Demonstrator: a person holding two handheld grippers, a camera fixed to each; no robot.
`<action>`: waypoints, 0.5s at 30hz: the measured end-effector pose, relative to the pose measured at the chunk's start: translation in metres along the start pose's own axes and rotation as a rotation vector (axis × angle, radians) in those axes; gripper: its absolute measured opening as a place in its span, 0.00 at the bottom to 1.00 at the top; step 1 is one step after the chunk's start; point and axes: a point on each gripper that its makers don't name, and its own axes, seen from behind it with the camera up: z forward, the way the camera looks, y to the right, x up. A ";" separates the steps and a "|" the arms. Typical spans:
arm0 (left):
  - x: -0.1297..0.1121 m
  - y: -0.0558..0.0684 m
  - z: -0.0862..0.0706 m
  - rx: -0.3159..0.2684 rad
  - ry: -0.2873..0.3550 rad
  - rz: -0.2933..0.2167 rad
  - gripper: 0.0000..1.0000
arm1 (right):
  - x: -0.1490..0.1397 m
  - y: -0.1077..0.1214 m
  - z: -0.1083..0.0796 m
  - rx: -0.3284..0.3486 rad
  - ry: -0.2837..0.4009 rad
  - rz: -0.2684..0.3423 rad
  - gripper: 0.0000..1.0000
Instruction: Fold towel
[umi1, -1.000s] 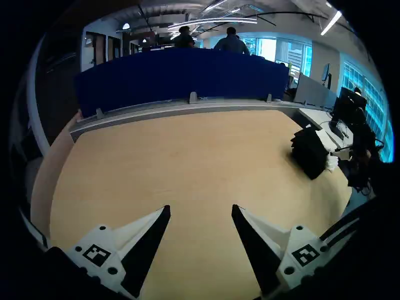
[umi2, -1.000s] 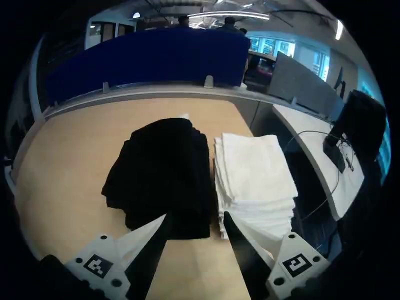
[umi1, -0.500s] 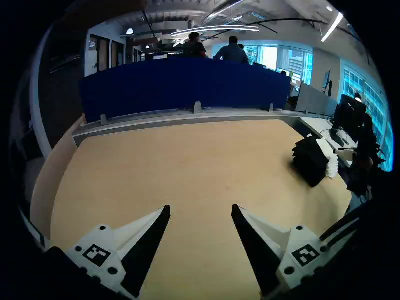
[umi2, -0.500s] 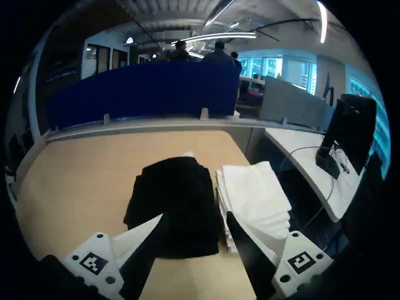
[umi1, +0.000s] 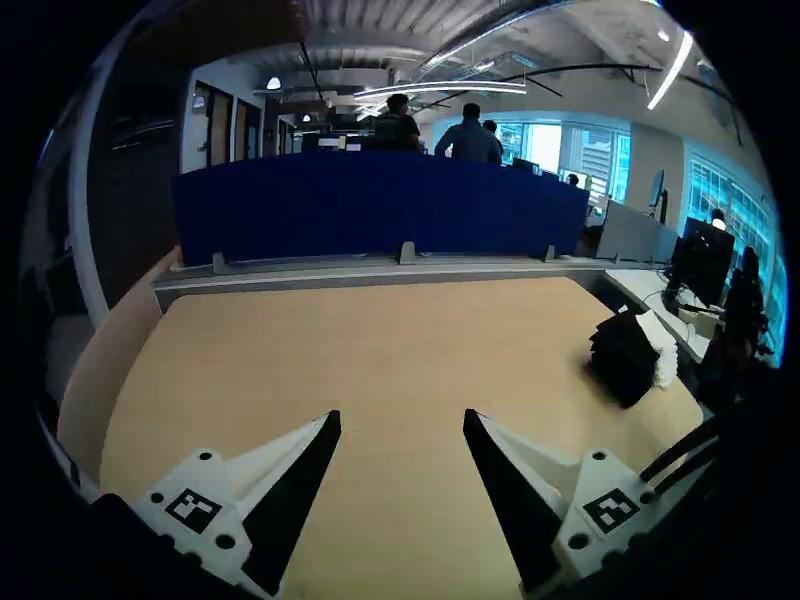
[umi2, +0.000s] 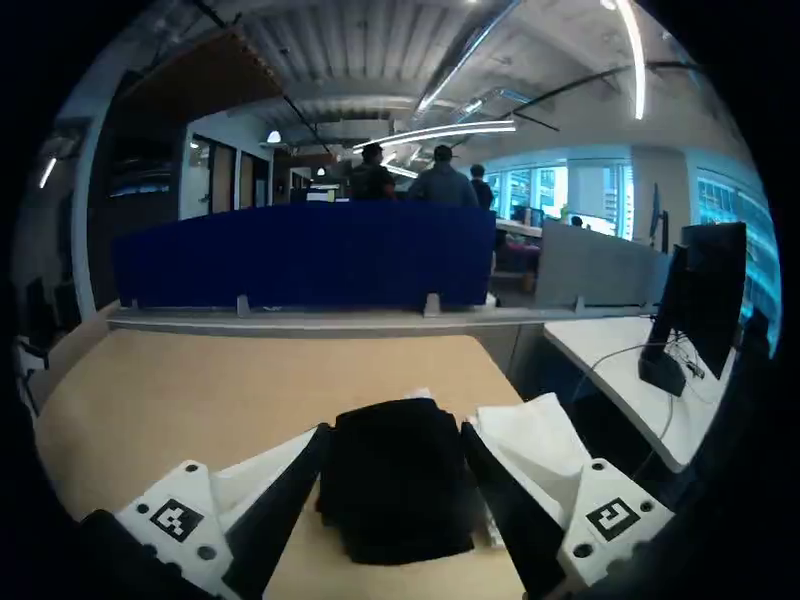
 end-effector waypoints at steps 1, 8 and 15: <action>0.003 -0.002 0.000 0.001 0.010 -0.006 0.91 | 0.002 -0.004 0.000 0.009 0.004 -0.002 1.00; 0.021 -0.016 -0.003 0.023 0.080 -0.031 0.90 | 0.017 -0.023 -0.003 0.034 0.043 -0.019 1.00; 0.045 -0.034 -0.006 0.060 0.167 -0.030 0.91 | 0.039 -0.043 -0.006 0.046 0.096 -0.020 1.00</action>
